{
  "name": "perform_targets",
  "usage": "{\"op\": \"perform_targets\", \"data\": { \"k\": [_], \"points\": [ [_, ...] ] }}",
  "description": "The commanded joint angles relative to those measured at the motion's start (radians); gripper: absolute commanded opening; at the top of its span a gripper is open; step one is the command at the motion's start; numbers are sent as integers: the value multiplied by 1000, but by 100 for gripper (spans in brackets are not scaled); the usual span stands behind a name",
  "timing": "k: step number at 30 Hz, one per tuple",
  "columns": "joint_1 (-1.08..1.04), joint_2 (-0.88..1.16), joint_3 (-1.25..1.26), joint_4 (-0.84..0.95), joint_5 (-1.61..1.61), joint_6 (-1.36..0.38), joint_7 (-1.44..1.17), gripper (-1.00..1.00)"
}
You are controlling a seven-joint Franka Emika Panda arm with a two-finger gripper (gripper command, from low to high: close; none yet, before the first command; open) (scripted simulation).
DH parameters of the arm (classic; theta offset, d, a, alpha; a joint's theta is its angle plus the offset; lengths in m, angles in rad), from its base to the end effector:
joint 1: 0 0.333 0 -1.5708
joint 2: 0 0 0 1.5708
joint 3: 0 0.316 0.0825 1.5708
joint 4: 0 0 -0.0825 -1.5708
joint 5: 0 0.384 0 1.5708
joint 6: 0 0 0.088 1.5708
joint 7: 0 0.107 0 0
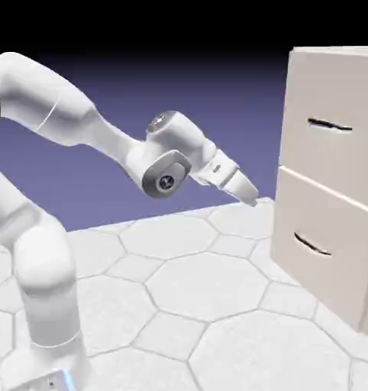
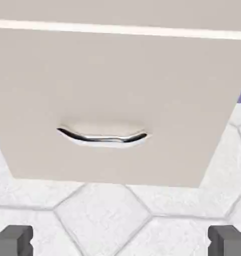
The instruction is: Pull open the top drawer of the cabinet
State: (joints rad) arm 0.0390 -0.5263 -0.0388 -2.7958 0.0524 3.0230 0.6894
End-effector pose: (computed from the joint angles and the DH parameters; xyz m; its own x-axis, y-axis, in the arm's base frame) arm 0.3971 -0.0039 0.4457 0.5445 -0.6820 0.4882 -0.4855 -0.7309 -0.4796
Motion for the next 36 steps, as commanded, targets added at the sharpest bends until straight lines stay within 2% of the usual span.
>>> {"op": "perform_targets", "data": {
  "k": [1, 36],
  "points": [
    [22, 36, -32, 12, 44, -12, -43, 0],
    [807, 1305, -1158, 424, 1564, -417, -1542, 0]
  ]
}}
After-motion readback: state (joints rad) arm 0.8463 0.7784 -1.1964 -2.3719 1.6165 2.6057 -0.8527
